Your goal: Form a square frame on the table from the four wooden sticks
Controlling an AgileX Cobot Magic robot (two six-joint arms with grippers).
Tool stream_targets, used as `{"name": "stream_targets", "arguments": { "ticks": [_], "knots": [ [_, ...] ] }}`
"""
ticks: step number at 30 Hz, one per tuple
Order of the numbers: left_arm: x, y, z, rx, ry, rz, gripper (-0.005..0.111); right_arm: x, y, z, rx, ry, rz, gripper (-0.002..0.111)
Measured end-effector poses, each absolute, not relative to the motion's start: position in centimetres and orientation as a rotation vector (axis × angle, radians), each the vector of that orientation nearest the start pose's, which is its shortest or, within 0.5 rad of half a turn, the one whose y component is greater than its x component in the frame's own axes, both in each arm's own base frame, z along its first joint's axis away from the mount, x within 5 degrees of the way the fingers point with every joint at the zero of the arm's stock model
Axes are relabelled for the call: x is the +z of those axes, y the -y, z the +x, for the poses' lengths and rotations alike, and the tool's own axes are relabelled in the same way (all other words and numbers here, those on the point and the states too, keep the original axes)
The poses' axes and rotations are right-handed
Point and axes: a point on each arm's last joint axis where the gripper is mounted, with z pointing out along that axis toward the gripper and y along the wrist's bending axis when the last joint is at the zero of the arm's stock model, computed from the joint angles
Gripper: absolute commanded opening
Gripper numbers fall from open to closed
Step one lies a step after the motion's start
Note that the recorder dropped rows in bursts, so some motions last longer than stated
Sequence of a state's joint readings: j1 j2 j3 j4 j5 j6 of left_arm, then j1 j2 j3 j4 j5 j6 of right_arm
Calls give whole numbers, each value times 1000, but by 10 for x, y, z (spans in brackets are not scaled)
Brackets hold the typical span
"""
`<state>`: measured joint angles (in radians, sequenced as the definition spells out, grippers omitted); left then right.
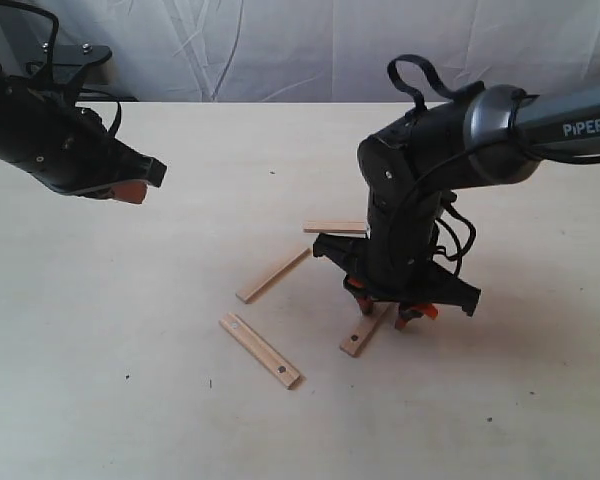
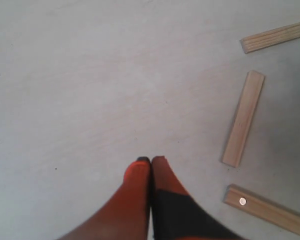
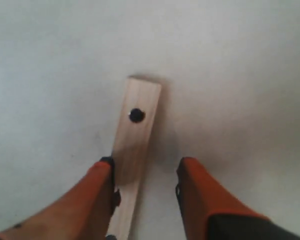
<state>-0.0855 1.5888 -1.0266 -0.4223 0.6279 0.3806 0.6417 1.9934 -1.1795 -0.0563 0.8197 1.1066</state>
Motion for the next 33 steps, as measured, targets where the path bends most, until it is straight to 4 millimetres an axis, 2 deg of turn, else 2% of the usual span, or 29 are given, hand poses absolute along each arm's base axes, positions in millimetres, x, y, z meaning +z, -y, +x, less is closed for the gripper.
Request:
{"name": "stream_targets", "arguments": {
  "ticks": [4,14,16,19,20,23,27,33],
  "knots": [
    [233,50,317,-346,-2609,232,0,117,-214,285,138,-2991,749,41],
    [233,51,317,-369,-2607,211,0,116,-214,284,137,-2991,752,40],
    [233,51,317,-370,-2607,211,0,116,-213,285,126,-2990,737,33],
    [233,51,317,-371,-2606,209,0,116,-212,284,107,-2995,728,5],
    [233,51,317,-371,-2606,209,0,116,-212,284,104,-2997,729,0],
    [233,51,317,-371,-2606,209,0,116,-212,286,108,-2996,677,0],
    [233,51,317,-371,-2606,209,0,122,-205,303,126,-3004,495,0],
    [233,51,317,-368,-2599,206,0,147,-183,342,144,-2967,245,0]
  ]
}}
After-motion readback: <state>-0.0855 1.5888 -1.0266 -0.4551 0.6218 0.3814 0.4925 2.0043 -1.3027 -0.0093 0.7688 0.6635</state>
